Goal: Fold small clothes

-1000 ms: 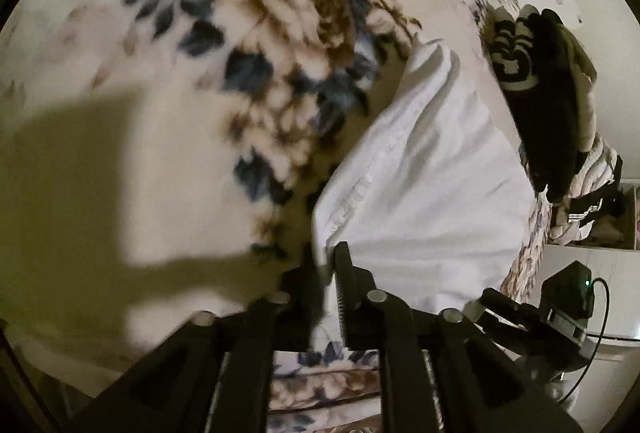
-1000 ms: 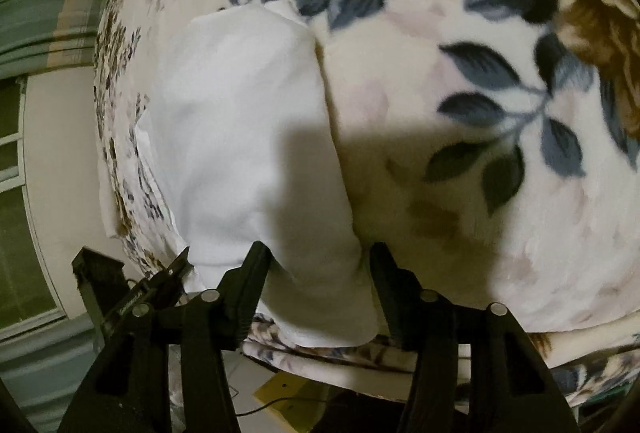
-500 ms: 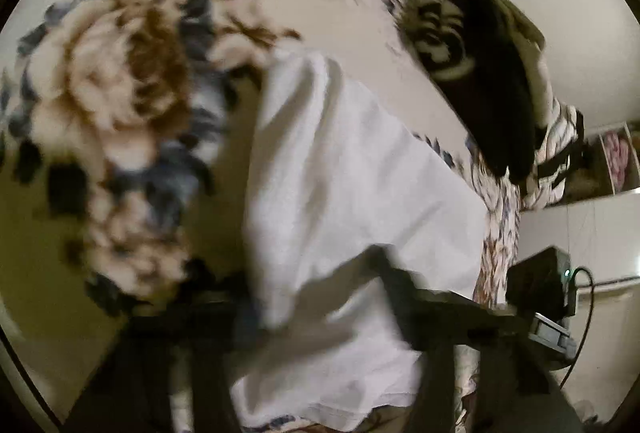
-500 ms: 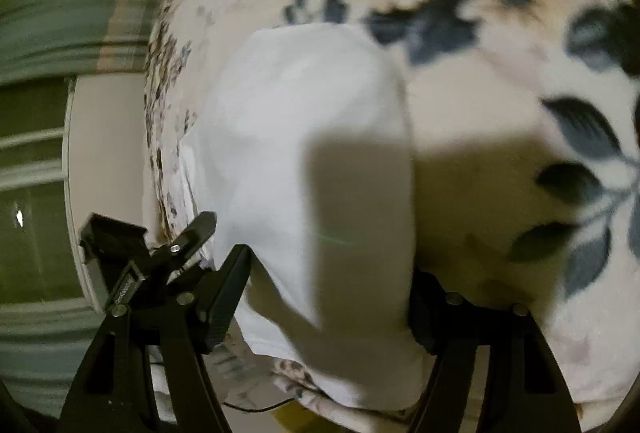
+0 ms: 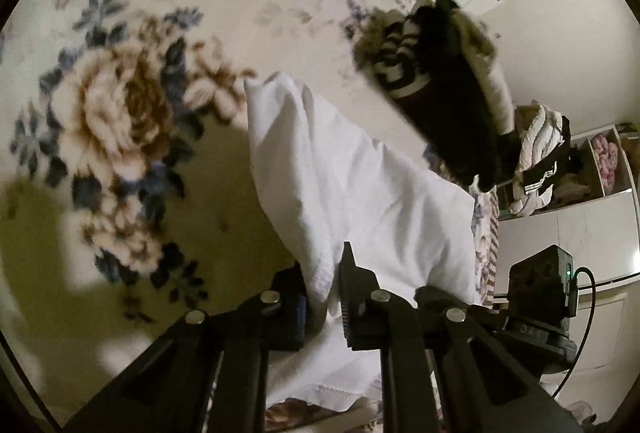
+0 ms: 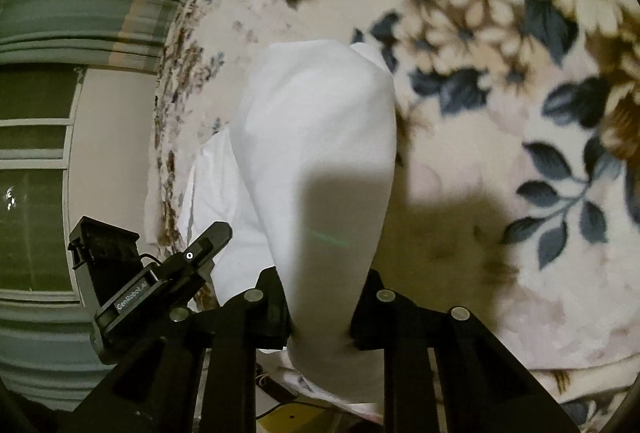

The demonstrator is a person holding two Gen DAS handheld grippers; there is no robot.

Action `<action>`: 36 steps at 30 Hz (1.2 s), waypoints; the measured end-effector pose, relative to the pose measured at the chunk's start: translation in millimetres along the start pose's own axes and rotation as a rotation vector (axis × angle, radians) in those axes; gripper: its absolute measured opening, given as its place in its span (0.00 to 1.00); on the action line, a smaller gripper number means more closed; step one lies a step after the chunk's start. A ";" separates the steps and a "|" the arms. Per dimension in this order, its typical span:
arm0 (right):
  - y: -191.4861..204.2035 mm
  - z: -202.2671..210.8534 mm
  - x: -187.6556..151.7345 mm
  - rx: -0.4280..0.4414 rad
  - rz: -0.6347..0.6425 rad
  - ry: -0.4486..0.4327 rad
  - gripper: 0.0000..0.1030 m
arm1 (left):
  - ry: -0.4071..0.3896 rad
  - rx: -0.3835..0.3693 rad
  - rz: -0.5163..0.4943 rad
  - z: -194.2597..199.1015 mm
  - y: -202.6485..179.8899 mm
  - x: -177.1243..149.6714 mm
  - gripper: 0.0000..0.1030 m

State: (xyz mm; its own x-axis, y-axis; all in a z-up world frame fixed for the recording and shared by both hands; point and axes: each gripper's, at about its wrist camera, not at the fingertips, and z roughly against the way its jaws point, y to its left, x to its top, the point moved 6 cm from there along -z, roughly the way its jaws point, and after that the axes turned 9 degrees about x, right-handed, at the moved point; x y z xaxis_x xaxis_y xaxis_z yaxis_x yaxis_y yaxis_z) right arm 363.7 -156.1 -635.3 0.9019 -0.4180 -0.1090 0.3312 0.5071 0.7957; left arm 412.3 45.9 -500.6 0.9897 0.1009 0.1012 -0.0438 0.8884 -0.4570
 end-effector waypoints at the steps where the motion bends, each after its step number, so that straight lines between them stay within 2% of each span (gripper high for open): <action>1: 5.4 5.1 1.7 0.002 0.003 -0.005 0.21 | 0.001 -0.013 0.003 5.2 -4.0 1.9 0.10; 8: 57.0 65.9 21.6 0.006 0.055 -0.070 0.21 | -0.028 -0.074 -0.051 50.6 -63.4 31.6 0.10; 12: 98.3 111.0 52.6 0.025 0.089 -0.124 0.21 | -0.070 -0.111 -0.089 77.5 -117.5 70.3 0.10; 15: 128.1 148.6 92.5 0.036 0.135 -0.166 0.21 | -0.116 -0.126 -0.122 90.8 -163.0 109.4 0.10; 17: 149.0 167.6 133.1 0.032 0.168 -0.197 0.21 | -0.137 -0.139 -0.138 92.6 -194.4 138.7 0.10; 21: 164.6 200.5 219.7 0.025 0.187 -0.245 0.21 | -0.165 -0.140 -0.152 66.3 -248.9 203.9 0.10; 25: 154.6 209.9 296.8 -0.008 0.190 -0.242 0.21 | -0.154 -0.111 -0.142 15.1 -271.6 252.4 0.10; 26: 145.9 208.0 318.5 -0.028 0.188 -0.236 0.21 | -0.147 -0.082 -0.143 -5.3 -273.0 263.4 0.11; 30: 98.5 191.0 374.9 -0.128 0.145 -0.183 0.22 | -0.070 0.047 -0.108 -71.4 -252.1 281.3 0.11; 31: 82.8 184.2 385.2 -0.151 0.122 -0.162 0.22 | -0.052 0.056 -0.090 -82.2 -244.4 281.7 0.11; 36: 35.8 172.0 403.4 -0.182 0.025 -0.120 0.52 | -0.009 0.119 -0.087 -101.2 -222.8 268.6 0.12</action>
State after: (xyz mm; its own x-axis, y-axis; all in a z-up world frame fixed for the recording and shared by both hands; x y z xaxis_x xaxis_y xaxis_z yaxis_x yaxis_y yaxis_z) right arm 691.7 -436.2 -548.4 0.8744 -0.4851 -0.0105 0.3640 0.6414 0.6754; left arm 701.6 -170.3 -461.0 0.9892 0.0248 0.1443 0.0258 0.9407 -0.3383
